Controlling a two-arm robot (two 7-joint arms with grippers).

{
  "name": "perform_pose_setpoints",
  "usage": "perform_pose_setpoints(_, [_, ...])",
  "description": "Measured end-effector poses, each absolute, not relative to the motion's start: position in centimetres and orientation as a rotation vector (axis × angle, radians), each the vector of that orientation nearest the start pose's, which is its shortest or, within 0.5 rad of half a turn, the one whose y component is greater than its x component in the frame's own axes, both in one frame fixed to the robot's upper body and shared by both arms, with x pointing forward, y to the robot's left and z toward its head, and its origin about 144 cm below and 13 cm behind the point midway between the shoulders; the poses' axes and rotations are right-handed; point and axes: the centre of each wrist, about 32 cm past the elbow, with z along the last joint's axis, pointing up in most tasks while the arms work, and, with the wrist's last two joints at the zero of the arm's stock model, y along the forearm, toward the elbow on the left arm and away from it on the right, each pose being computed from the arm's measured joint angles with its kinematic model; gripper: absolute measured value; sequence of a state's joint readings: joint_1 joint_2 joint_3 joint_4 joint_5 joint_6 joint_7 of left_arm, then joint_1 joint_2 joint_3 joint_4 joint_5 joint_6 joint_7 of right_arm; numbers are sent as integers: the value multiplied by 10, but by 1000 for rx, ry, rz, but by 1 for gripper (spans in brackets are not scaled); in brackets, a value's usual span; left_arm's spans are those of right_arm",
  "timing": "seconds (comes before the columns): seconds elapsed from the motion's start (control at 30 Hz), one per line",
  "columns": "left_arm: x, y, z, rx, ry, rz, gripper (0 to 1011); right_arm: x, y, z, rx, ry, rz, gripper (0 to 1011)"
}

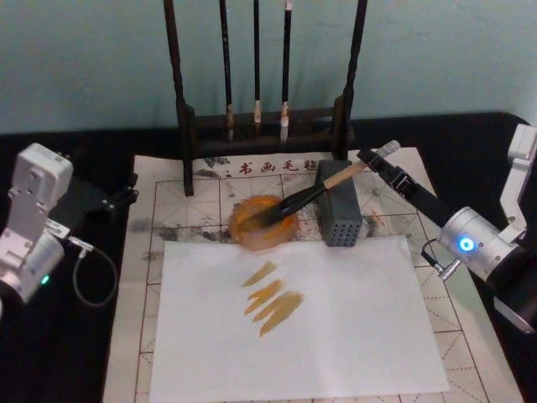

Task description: Pick up the brush from the inkstone, write on the paper, then place the brush back to its original position.

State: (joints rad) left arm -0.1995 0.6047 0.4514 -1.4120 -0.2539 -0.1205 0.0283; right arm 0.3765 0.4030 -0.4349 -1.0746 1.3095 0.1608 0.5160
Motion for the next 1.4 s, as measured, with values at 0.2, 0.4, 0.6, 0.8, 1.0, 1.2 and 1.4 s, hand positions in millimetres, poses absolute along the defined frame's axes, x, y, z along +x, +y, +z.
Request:
perform_pose_setpoints(0.2, [489,310,1140,304,-285,1248,1001,541,-292,1107,440,798,-871,673])
perform_pose_setpoints(0.4, [489,310,1140,304,-285,1248,1001,541,-292,1107,440,798,-871,874])
perform_pose_setpoints(0.6, [489,310,1140,304,-285,1248,1001,541,-292,1107,440,798,-871,1002])
perform_pose_setpoints(0.8, [489,310,1140,304,-285,1248,1001,541,-292,1107,440,798,-871,1000])
perform_pose_setpoints(1.0, [489,310,1140,304,-285,1248,1001,539,-294,1108,450,780,-870,1000])
perform_pose_setpoints(1.2, [489,310,1140,304,-285,1248,1001,533,-299,1114,413,732,-883,1000])
perform_pose_setpoints(1.4, [489,310,1140,304,-285,1248,1001,522,-307,1124,282,631,-926,1000])
